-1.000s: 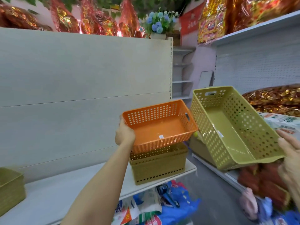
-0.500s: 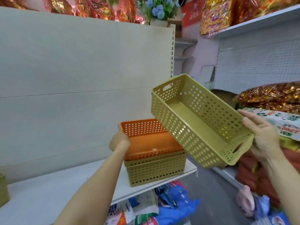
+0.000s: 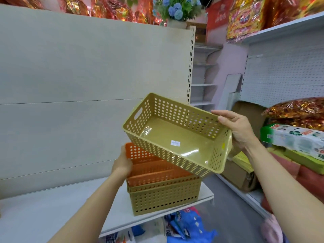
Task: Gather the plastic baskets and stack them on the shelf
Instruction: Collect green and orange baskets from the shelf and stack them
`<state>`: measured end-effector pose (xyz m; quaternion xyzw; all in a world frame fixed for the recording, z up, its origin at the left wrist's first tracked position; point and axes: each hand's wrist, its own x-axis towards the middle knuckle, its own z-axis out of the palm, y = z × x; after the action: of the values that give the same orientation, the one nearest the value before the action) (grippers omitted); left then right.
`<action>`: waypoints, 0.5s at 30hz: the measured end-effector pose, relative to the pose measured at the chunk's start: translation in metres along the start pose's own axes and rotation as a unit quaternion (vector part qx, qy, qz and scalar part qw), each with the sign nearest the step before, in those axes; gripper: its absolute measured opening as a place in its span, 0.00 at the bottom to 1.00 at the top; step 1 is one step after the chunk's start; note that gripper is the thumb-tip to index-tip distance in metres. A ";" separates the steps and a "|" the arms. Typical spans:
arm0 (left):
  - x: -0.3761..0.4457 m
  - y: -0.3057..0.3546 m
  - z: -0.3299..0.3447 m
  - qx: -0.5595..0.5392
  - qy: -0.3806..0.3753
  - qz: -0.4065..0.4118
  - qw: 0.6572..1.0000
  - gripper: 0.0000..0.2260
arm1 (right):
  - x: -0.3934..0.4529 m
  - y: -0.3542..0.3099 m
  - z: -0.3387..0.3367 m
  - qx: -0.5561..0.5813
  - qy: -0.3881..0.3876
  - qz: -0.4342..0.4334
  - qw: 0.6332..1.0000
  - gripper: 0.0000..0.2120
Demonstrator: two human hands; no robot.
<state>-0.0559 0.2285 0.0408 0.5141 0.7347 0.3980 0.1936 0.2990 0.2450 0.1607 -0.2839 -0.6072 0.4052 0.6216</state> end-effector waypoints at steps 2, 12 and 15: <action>-0.004 0.006 -0.015 -0.147 -0.013 -0.032 0.988 0.16 | 0.007 0.001 0.004 0.002 -0.016 0.001 1.000 0.13; -0.027 0.082 -0.080 -0.344 -0.081 0.148 0.924 0.20 | 0.061 0.008 0.028 -0.018 0.000 0.043 0.999 0.19; -0.025 0.079 -0.060 -0.399 0.008 0.116 0.910 0.18 | 0.084 0.029 0.033 -0.093 0.105 0.063 0.988 0.17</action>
<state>-0.0402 0.1953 0.1360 0.4721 0.4519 0.6817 0.3289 0.2568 0.3265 0.1839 -0.4191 -0.5544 0.3529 0.6265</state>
